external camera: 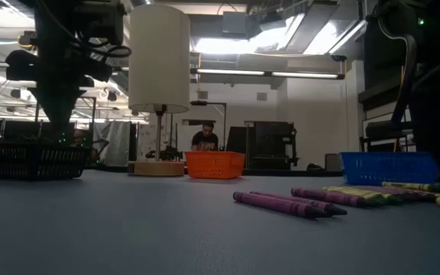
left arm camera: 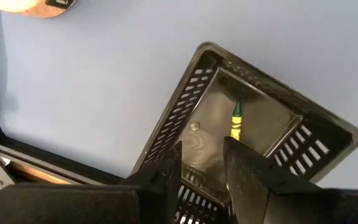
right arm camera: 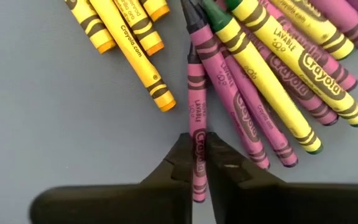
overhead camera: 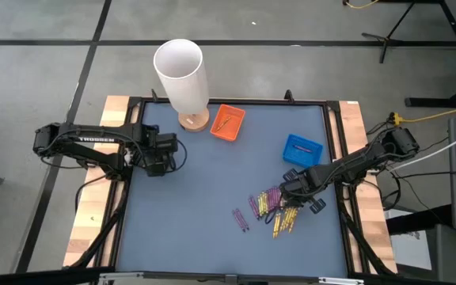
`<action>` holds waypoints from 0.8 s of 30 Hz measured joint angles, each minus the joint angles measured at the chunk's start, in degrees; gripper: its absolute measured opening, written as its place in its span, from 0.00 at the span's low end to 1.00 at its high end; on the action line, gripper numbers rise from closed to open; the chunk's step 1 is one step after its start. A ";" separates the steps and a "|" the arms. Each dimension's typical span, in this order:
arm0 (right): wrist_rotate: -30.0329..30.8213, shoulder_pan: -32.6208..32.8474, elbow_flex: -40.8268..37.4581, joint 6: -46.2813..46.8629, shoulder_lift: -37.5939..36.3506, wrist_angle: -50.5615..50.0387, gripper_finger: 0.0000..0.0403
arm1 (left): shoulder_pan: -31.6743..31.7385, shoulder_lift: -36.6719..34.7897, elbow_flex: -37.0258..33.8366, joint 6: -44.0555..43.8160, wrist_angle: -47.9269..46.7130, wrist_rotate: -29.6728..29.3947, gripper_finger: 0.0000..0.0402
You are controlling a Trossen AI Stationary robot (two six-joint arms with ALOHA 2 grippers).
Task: Sort crayons
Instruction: Put the violet crayon into the blue basket
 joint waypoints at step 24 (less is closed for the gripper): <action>2.14 0.00 12.80 0.07 0.22 -12.88 0.08 | -3.46 0.00 0.02 -0.20 32.45 7.63 0.25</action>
